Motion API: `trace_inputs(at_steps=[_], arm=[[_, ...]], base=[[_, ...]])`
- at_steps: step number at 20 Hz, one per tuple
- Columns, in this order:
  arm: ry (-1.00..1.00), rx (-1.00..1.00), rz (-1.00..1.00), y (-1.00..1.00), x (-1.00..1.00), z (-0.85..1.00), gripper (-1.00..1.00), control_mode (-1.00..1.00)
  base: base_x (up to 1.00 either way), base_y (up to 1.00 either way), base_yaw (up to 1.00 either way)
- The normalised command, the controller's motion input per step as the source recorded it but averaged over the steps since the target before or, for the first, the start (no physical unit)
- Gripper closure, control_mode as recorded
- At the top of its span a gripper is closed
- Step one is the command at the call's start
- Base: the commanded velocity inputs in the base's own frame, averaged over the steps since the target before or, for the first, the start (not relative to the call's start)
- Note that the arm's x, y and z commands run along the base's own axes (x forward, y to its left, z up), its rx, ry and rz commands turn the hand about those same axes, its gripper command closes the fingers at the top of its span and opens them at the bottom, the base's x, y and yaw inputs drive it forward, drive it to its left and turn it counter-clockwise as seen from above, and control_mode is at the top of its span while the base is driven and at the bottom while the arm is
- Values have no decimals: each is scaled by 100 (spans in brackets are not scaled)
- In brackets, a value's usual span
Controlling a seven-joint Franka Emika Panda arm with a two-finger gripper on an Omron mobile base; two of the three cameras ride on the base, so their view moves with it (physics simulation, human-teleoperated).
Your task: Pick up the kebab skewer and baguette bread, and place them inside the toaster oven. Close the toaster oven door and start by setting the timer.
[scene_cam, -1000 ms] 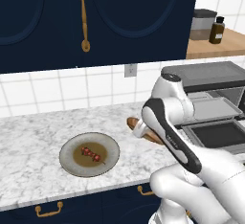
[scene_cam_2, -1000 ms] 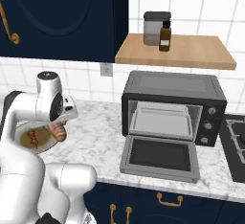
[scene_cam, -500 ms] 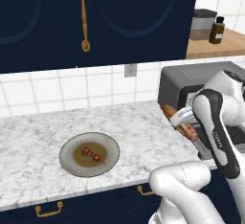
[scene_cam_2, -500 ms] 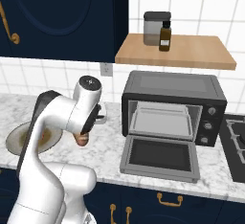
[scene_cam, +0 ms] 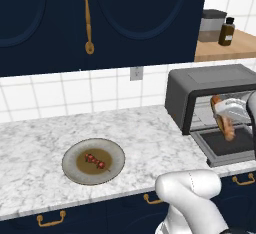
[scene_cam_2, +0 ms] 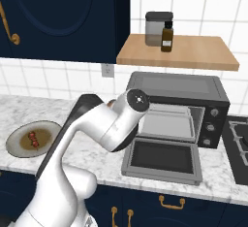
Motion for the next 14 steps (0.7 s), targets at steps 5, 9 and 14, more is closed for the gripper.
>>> trace_inputs(at_steps=[5, 9, 14], arm=[[0, 26, -41, -74, -6, 34, 100, -100], [0, 22, -43, -56, -3, 4, 100, -100], [0, 21, -46, -31, 0, 0, 100, -100]], base=[[0, 0, 0], [0, 0, 0], [0, 0, 0]])
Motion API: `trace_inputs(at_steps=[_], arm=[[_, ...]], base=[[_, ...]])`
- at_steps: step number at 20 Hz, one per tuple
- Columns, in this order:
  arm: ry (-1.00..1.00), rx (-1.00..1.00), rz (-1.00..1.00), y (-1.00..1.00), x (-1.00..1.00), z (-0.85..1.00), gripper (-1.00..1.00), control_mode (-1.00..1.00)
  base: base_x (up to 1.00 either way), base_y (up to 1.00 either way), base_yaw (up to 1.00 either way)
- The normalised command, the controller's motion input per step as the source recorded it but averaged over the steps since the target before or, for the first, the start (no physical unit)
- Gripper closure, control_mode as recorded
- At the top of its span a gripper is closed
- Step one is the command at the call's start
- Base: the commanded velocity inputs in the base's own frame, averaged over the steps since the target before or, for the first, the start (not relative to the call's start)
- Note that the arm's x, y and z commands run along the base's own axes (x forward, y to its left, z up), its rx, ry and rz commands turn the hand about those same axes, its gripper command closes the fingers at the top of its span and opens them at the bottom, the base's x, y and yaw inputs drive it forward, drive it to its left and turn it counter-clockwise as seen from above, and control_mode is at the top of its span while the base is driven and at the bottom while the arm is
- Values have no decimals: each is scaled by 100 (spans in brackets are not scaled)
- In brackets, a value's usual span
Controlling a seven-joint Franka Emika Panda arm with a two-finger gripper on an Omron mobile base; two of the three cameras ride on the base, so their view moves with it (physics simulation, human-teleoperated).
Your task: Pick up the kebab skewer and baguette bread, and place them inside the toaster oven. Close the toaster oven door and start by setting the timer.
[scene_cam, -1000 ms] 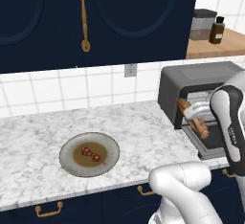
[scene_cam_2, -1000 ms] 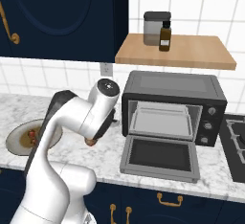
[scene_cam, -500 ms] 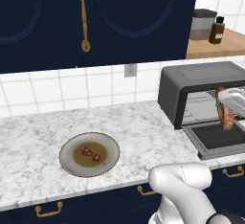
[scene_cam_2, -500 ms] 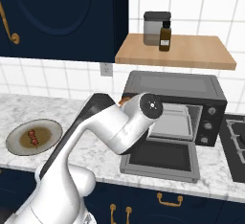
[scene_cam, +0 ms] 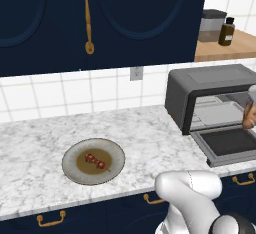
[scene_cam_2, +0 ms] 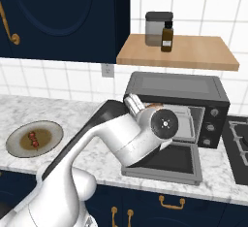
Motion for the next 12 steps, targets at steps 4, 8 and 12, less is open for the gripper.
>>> trace_inputs(at_steps=[4, 8, 12], arm=[[0, 15, -51, -22, 0, 0, 100, -100], [0, 5, -51, -4, 5, 0, 100, -100], [5, 4, -7, 3, 23, -20, 100, -100]], base=[[0, 0, 0], [0, 0, 0], [0, 0, 0]])
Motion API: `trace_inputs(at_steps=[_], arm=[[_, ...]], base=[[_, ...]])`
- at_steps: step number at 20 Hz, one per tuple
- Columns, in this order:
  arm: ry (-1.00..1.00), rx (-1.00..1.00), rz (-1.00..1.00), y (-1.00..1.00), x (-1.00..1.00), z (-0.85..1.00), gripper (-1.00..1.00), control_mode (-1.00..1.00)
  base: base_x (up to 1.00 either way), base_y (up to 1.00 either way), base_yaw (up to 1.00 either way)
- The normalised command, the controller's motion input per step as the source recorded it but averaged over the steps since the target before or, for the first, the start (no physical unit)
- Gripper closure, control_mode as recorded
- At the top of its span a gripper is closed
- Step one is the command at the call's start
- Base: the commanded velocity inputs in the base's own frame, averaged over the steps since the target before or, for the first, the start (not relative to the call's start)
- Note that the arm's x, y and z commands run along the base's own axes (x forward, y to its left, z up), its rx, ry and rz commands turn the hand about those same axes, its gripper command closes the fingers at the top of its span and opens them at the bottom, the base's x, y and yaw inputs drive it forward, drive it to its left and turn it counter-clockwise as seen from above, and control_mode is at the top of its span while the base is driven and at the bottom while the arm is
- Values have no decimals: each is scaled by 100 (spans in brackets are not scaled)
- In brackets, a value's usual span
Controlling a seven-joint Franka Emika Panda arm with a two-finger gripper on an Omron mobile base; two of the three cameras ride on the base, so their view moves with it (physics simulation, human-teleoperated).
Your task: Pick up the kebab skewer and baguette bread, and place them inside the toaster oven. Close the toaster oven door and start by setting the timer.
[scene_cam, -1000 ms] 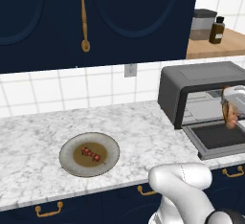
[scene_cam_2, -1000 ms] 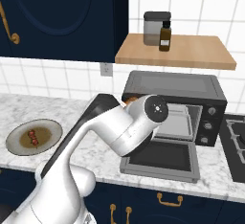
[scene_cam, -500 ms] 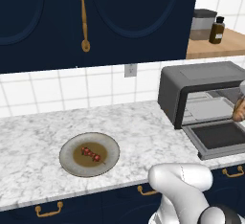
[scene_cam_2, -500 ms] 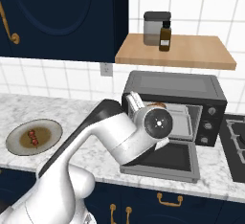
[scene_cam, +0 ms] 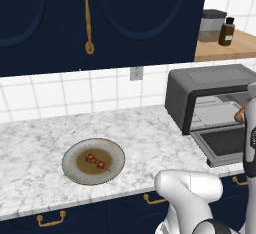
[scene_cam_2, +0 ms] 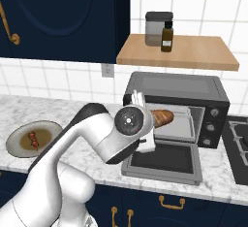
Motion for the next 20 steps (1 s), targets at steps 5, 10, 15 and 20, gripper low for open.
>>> trace_inputs(at_steps=[5, 10, 15, 20], arm=[[28, 13, 0, 3, 34, -12, 100, -100], [24, 25, -7, -2, 36, 0, 100, -100], [5, 28, -9, -20, 38, 0, 100, -100], [-4, 2, -3, -6, 30, -11, 100, -100]], base=[[0, 0, 0], [0, 0, 0], [0, 0, 0], [0, 0, 0]])
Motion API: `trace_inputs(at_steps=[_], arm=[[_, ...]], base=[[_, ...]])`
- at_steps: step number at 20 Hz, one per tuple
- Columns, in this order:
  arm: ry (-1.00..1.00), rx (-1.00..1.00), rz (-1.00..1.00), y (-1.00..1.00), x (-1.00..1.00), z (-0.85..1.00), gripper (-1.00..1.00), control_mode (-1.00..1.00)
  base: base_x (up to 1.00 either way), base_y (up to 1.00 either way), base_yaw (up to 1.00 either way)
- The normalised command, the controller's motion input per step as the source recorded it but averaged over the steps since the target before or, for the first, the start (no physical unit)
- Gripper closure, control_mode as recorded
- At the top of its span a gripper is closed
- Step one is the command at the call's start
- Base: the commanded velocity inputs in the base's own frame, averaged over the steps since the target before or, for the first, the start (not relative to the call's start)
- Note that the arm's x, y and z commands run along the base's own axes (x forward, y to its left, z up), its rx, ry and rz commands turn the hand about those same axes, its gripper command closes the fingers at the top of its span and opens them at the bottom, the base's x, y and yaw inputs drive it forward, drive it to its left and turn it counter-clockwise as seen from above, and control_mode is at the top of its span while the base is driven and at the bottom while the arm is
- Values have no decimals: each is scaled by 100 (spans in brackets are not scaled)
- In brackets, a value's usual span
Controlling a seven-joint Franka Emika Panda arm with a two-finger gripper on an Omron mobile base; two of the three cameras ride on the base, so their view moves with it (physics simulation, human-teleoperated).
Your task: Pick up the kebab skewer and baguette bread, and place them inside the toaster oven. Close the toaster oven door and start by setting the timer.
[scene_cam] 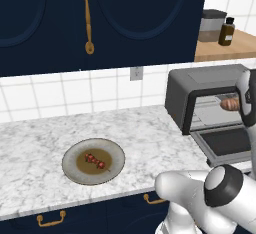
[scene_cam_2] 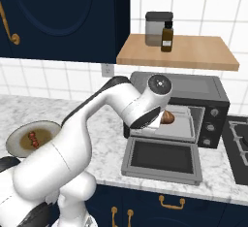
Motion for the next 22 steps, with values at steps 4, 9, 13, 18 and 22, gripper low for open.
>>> trace_inputs(at_steps=[4, 9, 13, 18, 22], arm=[[-12, 0, 0, -7, 20, -50, 100, -100], [-16, 0, 0, -11, 16, -38, 100, -100], [-2, 0, 0, 0, 24, 0, 100, -100], [0, 0, 0, 0, 20, -5, 100, -100], [0, 0, 0, 0, 18, -12, 100, -100]], base=[[0, 0, 0], [0, 0, 0], [0, 0, 0], [0, 0, 0], [0, 0, 0]])
